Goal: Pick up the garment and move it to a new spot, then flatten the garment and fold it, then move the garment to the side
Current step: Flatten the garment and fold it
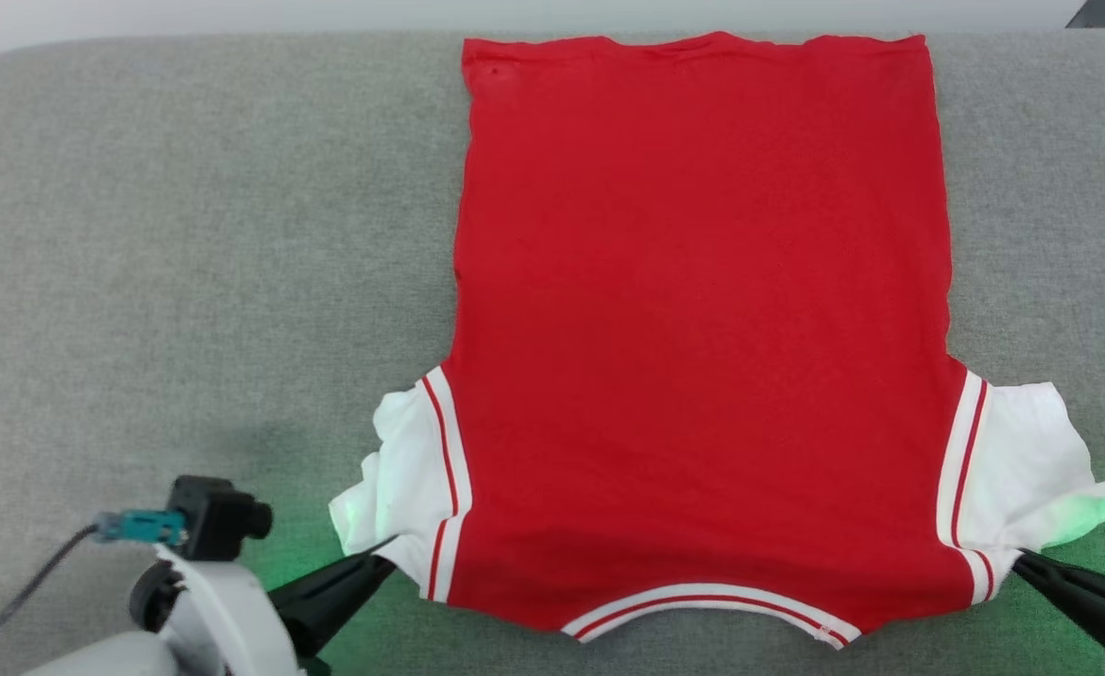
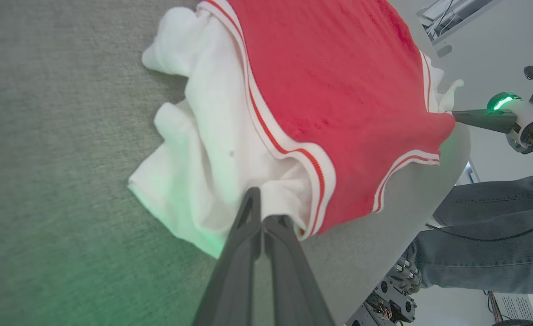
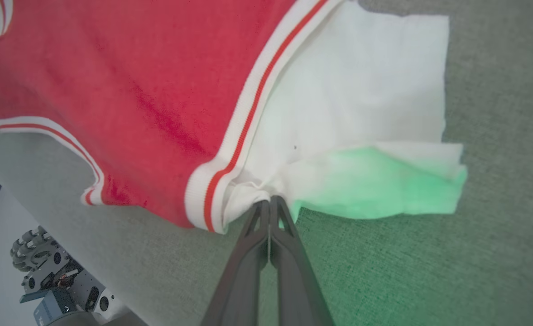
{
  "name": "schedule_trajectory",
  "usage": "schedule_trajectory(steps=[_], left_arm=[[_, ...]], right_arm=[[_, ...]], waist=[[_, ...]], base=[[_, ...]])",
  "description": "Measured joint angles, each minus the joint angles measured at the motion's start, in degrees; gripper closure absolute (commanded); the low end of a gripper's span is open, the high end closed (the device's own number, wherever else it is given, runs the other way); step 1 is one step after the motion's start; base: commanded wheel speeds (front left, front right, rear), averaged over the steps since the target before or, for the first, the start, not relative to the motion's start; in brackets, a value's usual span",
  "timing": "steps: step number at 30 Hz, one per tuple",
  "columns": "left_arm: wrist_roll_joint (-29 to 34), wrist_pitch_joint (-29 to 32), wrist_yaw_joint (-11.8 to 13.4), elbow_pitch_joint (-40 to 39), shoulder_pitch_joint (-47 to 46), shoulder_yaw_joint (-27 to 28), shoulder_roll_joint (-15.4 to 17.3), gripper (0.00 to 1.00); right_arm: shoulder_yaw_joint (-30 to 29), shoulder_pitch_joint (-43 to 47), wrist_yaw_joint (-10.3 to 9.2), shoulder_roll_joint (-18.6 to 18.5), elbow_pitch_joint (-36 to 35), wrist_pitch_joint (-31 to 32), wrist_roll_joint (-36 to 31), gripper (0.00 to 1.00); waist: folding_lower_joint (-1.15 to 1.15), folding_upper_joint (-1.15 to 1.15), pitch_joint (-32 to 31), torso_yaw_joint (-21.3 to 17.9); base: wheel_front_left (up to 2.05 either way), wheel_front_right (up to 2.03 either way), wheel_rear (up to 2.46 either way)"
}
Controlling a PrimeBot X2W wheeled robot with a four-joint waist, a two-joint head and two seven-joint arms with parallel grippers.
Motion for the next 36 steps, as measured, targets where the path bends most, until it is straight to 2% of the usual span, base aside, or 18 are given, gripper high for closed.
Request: schedule_trajectory(steps=[6, 11, 15, 19, 20, 21, 22, 23, 27, 29, 36], left_arm=[[3.6, 1.2, 1.5, 6.5, 0.0, 0.0, -5.6, 1.0], [3.5, -0.4, 0.8, 11.7, 0.5, 0.2, -10.0, 1.0], [3.5, -1.2, -0.1, 14.3, 0.9, 0.4, -12.1, 1.0], [3.5, -2.1, -0.6, 15.7, 1.1, 0.9, -12.6, 1.0], [3.5, -2.2, -0.7, 15.8, 1.1, 1.0, -12.6, 1.0], [3.5, -2.4, -0.8, 15.9, 1.2, 1.1, -12.6, 1.0], [3.5, -2.6, -1.0, 15.9, 1.3, 1.2, -12.6, 1.0], [3.5, -2.7, -1.0, 15.9, 1.5, 1.4, -12.5, 1.0], [3.5, -3.4, -1.0, 15.5, 2.2, 2.1, -12.3, 1.0], [3.7, -3.6, -0.9, 15.2, 2.6, 2.6, -12.1, 1.0], [5.0, -4.1, 0.1, 13.8, 3.7, 4.3, -12.0, 1.0]], right_arm=[[-3.0, -0.6, 0.0, 7.4, 3.0, 5.8, -9.4, 1.0], [-4.3, -1.4, 0.03, 12.6, 6.1, 7.3, -15.3, 1.0], [-4.1, -2.6, 0.26, 15.5, 9.1, 6.4, -21.0, 1.0], [-3.6, -3.4, 0.21, 17.9, 11.1, 5.0, -22.9, 1.0], [-3.6, -3.6, 0.16, 18.3, 11.3, 4.6, -22.9, 0.89], [-3.5, -3.7, 0.15, 18.5, 11.4, 4.0, -23.1, 0.65], [-3.4, -4.0, 0.16, 18.6, 11.4, 3.3, -23.5, 0.06], [-3.5, -4.1, 0.15, 18.9, 11.3, 2.6, -23.5, 0.0], [-4.9, -5.1, 0.05, 18.3, 8.3, 1.6, -23.5, 0.0], [-6.6, -4.5, 0.0, 16.5, 5.5, 2.0, -23.1, 0.0], [-18.8, -2.2, -0.01, 9.7, -7.0, 7.7, -20.3, 0.0]], waist=[[0.0, 0.0, 0.7, -0.6], [0.0, 0.0, 0.9, -0.7], [0.0, 0.0, 1.1, -0.8], [0.0, 0.0, 1.3, -1.2], [0.0, 0.0, 1.4, -1.4], [0.0, 0.0, 1.4, -1.5], [0.0, 0.0, 1.5, -1.7], [0.0, 0.0, 1.5, -2.0], [0.0, 0.0, 1.8, -2.8], [0.0, 0.0, 1.9, -3.2], [0.0, 0.0, 2.6, -3.2]], base=[[0.0, 0.0, 0.0], [0.0, 0.0, 0.0], [0.0, 0.0, 0.0], [0.0, 0.0, 0.0], [0.0, 0.0, 0.0], [0.0, 0.0, 0.0], [0.0, 0.0, 0.0], [0.0, 0.0, 0.0], [0.0, 0.0, 0.0], [0.0, 0.0, 0.0], [0.0, 0.0, 0.0]])
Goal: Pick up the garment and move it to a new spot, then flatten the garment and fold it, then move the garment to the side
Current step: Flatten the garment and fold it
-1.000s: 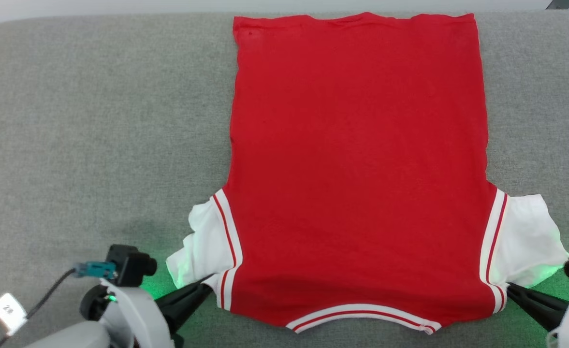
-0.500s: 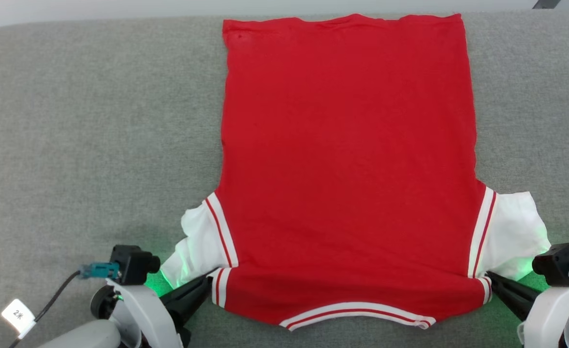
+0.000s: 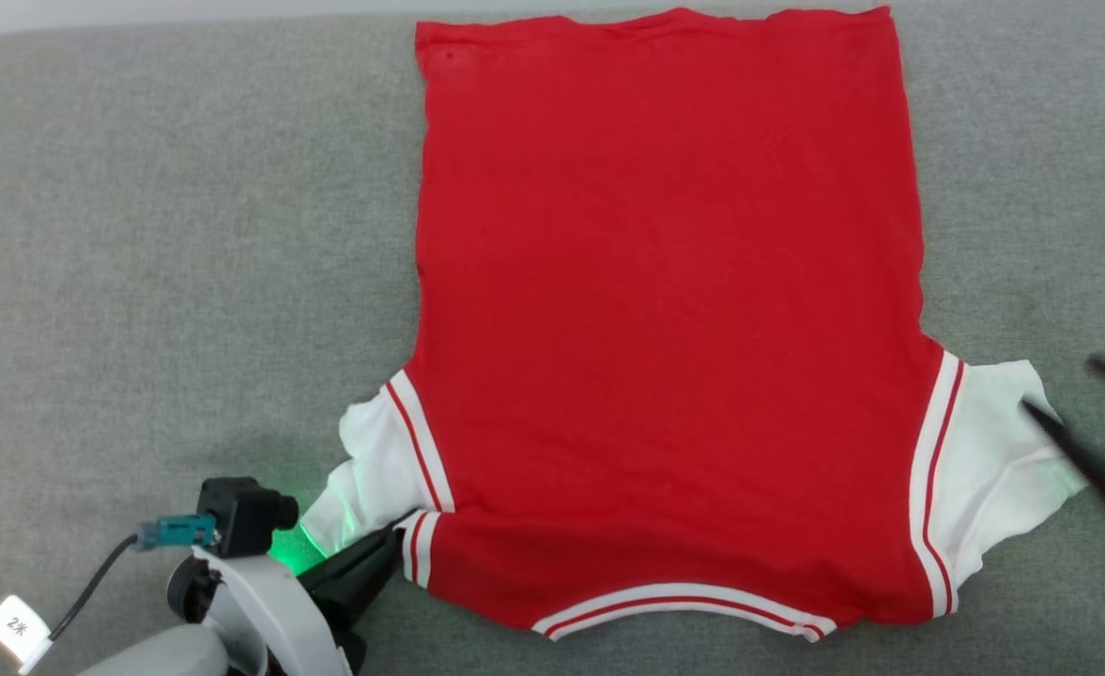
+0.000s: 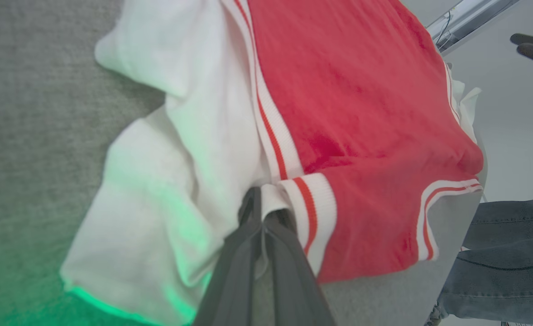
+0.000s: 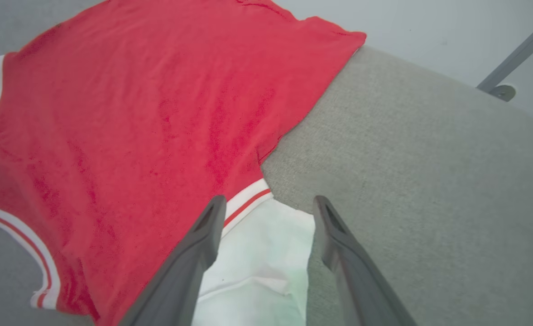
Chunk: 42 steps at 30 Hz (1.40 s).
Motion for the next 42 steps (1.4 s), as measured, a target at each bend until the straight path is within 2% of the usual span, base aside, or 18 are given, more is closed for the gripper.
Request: schedule_trajectory(steps=[4, 9, 12, 19, 27, 33, 41, 42], left_arm=[[0.9, -0.1, 0.5, -0.6, 0.1, 0.8, -0.4, 1.0], [2.3, -0.2, 0.5, -1.7, -0.8, 1.2, -0.8, 1.0], [3.6, 0.1, 0.5, -2.7, -2.3, 1.0, -1.2, 1.0], [6.7, 0.6, 1.3, -6.0, -5.0, 0.8, -2.2, 1.0], [9.3, 1.6, 1.6, -9.1, -7.7, 0.4, -4.3, 1.0], [10.2, 1.1, 1.1, -10.3, -8.7, 0.8, -5.8, 1.0], [10.5, 0.7, 1.0, -11.2, -9.3, 1.2, -6.3, 1.0], [10.5, 0.7, 1.0, -11.3, -9.3, 1.3, -6.2, 1.0]], right_arm=[[-5.6, -3.0, 0.0, -1.7, -3.9, 5.0, 2.3, 0.0], [-3.4, -14.6, 0.0, -0.3, -1.0, 12.7, 7.2, 0.0], [-0.8, -23.9, 0.0, 0.9, 5.2, 16.7, 7.6, 0.0], [4.3, -44.5, 0.0, 8.9, 26.8, 24.1, 4.4, 0.0], [2.3, -60.9, 0.0, 11.7, 47.7, 29.4, -3.1, 0.0], [1.0, -67.0, 0.0, 14.6, 58.5, 32.0, -8.5, 0.0], [-1.0, -73.1, -0.07, 16.8, 65.4, 34.4, -12.7, 0.0], [-1.0, -73.3, -0.07, 17.0, 65.7, 34.5, -12.8, 0.41]], waist=[[0.0, 0.0, 0.5, 0.5], [0.0, 0.0, 1.9, 1.7], [0.0, 0.0, 3.0, 2.8], [0.0, 0.0, 6.4, 6.1], [0.0, 0.0, 11.0, 11.4], [0.0, 0.0, 14.6, 14.7], [0.0, 0.0, 17.6, 16.6], [0.0, 0.0, 17.7, 16.6]], base=[[0.0, 0.0, 0.0], [0.0, 0.0, 0.0], [0.0, 0.0, 0.0], [0.0, 0.0, 0.0], [0.0, 0.0, 0.0], [0.0, 0.0, 0.0], [0.0, 0.0, 0.0], [0.0, 0.0, 0.0]])
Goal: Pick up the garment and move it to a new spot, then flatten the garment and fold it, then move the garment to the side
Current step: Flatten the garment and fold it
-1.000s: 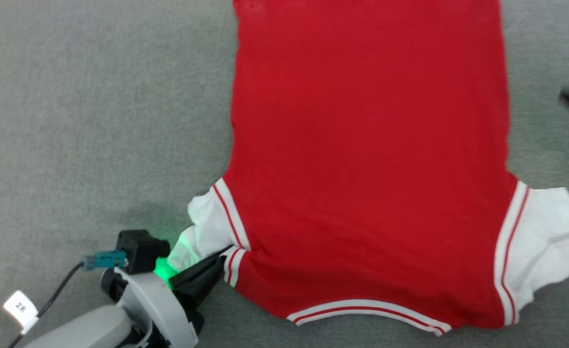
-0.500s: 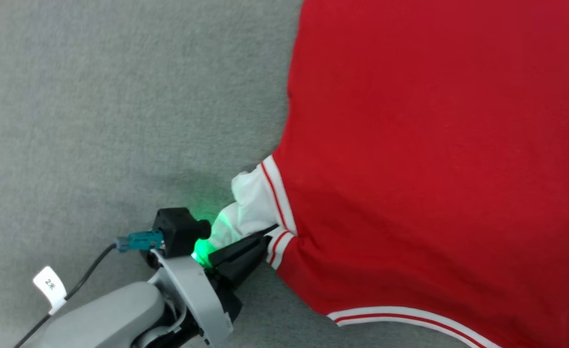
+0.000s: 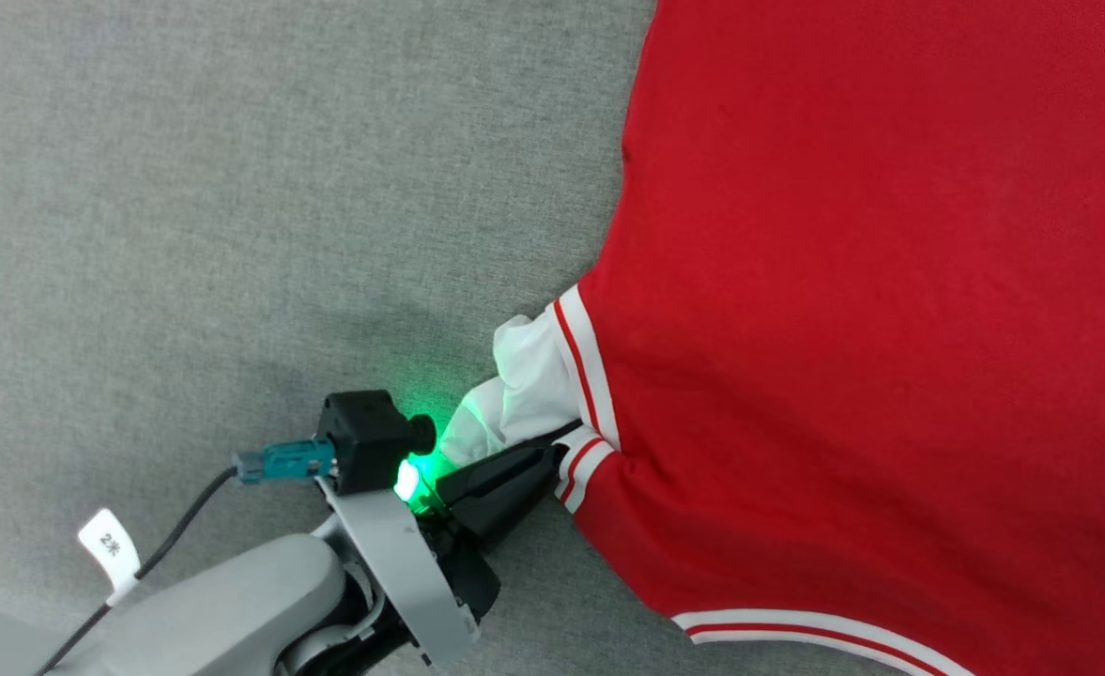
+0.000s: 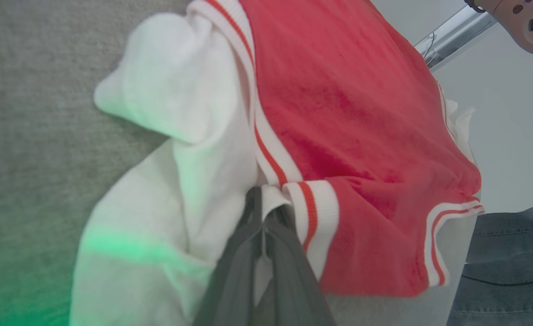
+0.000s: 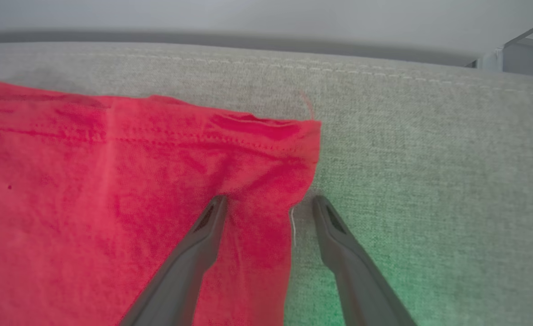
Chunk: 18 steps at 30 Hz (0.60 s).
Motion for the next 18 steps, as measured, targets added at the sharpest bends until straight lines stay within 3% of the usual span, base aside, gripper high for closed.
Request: schedule_trajectory(steps=[2, 10, 18], left_arm=[[0.0, -0.1, 0.0, 0.0, 0.0, 0.1, 0.2, 1.0], [-0.3, -0.5, 0.0, 0.8, 1.2, 1.4, 0.1, 1.0], [-1.5, -0.6, 0.9, 2.2, 5.6, 4.0, 1.3, 1.0]], right_arm=[[0.0, -0.1, -0.01, 0.3, 0.1, -0.5, -0.3, 1.0], [1.1, 2.7, 0.04, 0.8, -1.6, -4.9, 2.4, 1.0], [7.3, 16.0, 0.07, -5.7, -13.3, -4.5, 13.2, 1.0]], waist=[[0.0, 0.0, 0.0, -0.2], [0.0, 0.0, -2.1, -1.2], [0.0, 0.0, -7.9, -2.9]], base=[[0.0, 0.0, 0.0], [0.0, 0.0, 0.0], [0.0, 0.0, 0.0]])
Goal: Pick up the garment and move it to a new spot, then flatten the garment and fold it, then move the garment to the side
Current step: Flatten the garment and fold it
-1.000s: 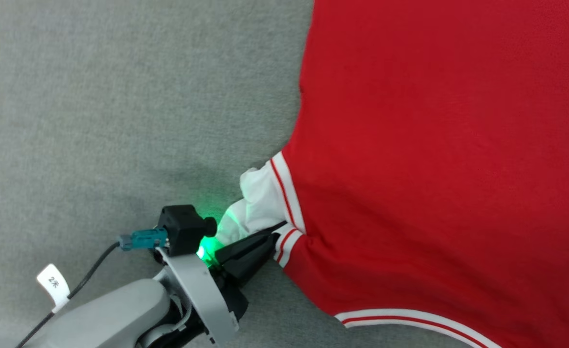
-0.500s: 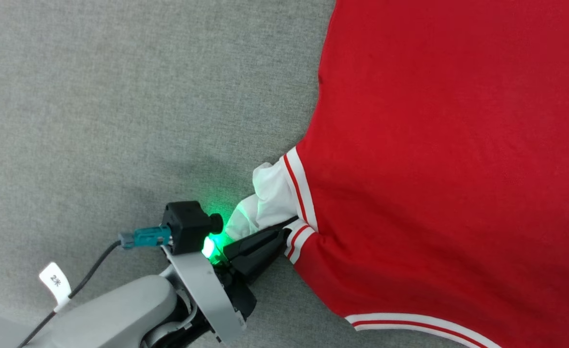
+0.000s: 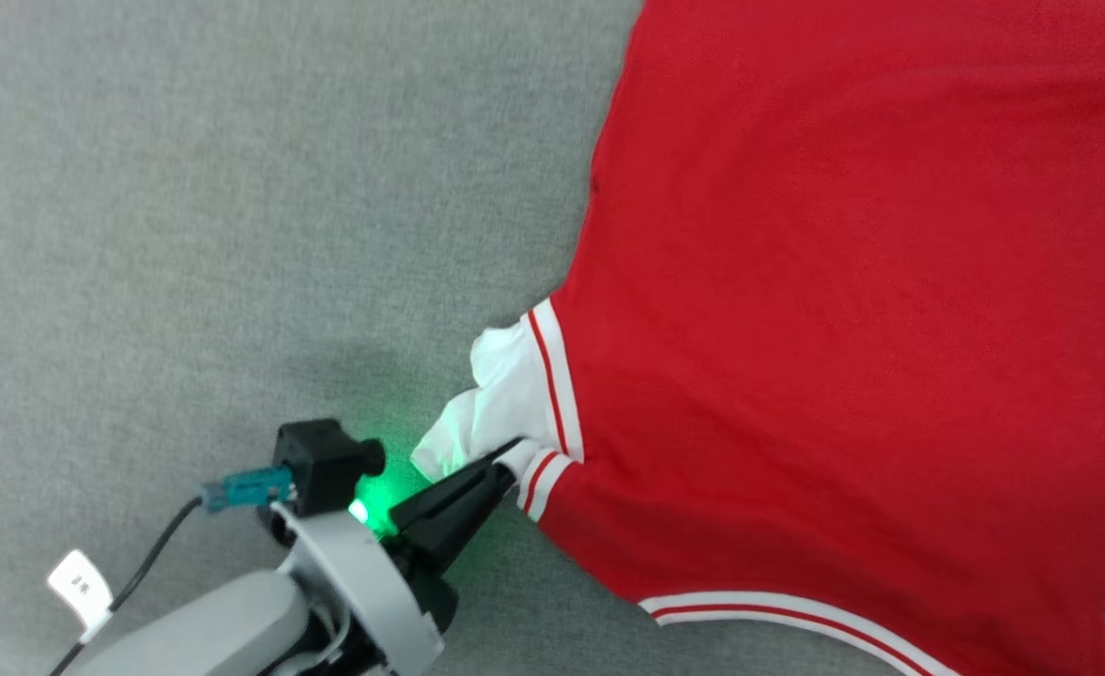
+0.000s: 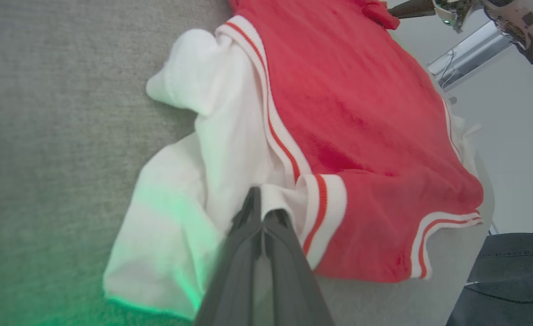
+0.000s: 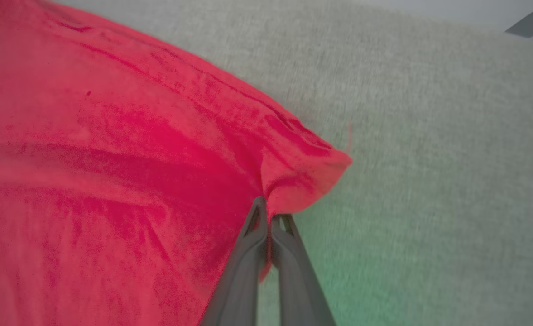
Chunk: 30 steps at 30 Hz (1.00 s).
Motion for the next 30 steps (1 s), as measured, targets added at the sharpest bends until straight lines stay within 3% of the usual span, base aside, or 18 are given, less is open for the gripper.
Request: schedule_trajectory(steps=[9, 15, 18, 23, 30], left_arm=[[-0.4, 0.1, 1.7, -0.6, 4.0, 2.4, 2.1, 1.0], [-0.5, 0.1, 2.1, -0.7, 5.5, 4.2, 2.8, 1.0], [-0.5, 0.1, 2.4, -0.7, 6.2, 5.2, 2.9, 1.0], [-0.2, 0.1, 2.4, -0.3, 6.8, 6.8, 2.5, 1.0], [0.6, 0.0, 2.4, 0.5, 7.5, 8.8, 2.3, 1.0]], right_arm=[[0.5, 23.6, 0.0, -11.4, -21.5, -1.0, 13.5, 1.0], [-2.7, 40.5, 0.0, -14.5, -31.7, -5.5, 17.1, 1.0], [-3.6, 48.4, 0.0, -13.7, -36.1, -6.9, 17.3, 1.0], [-3.8, 57.9, -0.01, -9.1, -41.4, -8.3, 15.6, 1.0], [-1.4, 62.0, -0.08, -2.1, -43.8, -7.3, 11.4, 1.0]], waist=[[0.0, 0.0, -6.0, -3.9], [0.0, 0.0, -8.4, -7.2], [0.0, 0.0, -9.2, -8.6], [0.0, 0.0, -10.1, -10.4], [0.0, 0.0, -10.8, -11.8]], base=[[0.0, 0.0, 0.0], [0.0, 0.0, 0.0], [0.0, 0.0, 0.0], [0.0, 0.0, 0.0], [0.0, 0.0, 0.0]])
